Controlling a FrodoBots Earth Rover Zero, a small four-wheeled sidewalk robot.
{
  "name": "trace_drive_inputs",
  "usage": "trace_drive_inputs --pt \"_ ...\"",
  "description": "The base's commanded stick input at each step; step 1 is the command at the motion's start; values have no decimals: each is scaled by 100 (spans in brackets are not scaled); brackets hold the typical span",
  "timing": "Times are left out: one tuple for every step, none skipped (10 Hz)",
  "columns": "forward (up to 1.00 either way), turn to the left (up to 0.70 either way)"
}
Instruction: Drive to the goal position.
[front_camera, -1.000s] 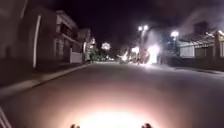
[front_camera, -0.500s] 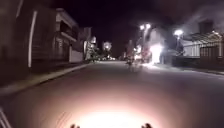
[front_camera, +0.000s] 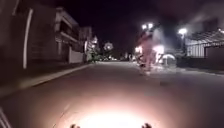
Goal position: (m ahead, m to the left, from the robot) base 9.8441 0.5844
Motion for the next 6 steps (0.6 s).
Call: trace_drive_inputs --pt "85 0" --pt "85 0" --pt "85 0" --pt "85 0" --pt "85 0" --pt "85 0"
